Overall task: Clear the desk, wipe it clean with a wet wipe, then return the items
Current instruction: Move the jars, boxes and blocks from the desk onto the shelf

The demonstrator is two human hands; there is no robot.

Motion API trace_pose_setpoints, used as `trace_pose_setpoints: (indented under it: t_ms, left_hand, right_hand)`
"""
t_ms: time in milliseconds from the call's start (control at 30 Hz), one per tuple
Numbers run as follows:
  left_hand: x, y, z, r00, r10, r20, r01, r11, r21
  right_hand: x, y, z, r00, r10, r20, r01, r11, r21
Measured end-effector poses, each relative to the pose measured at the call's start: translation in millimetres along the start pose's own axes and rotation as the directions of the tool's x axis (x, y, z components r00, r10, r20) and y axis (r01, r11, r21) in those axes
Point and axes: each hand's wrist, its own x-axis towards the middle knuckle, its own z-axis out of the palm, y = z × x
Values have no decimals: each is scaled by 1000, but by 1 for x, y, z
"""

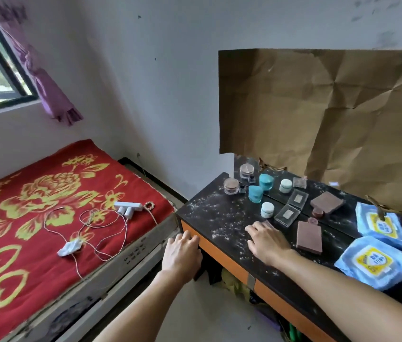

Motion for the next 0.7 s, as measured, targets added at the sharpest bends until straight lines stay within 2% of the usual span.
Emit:
trace_pose_setpoints:
  t_ms: [267, 433, 533, 700]
  left_hand:
    - [136, -53, 44, 987, 113, 113, -112, 994, -13]
    - [219, -82, 67, 949, 251, 191, -251, 968, -22]
    - [256, -90, 76, 920, 309, 239, -312, 950, -27]
    - [303, -97, 94, 894, 354, 275, -350, 935, -65]
  right_hand:
    - [120, 21, 44, 986, 154, 69, -157, 987, 34]
    - [188, 27, 59, 947, 306, 103, -313, 947, 67]
    - [219, 31, 62, 931, 347, 117, -357, 930, 85]
    - [278, 53, 67, 911, 394, 123, -398, 917, 10]
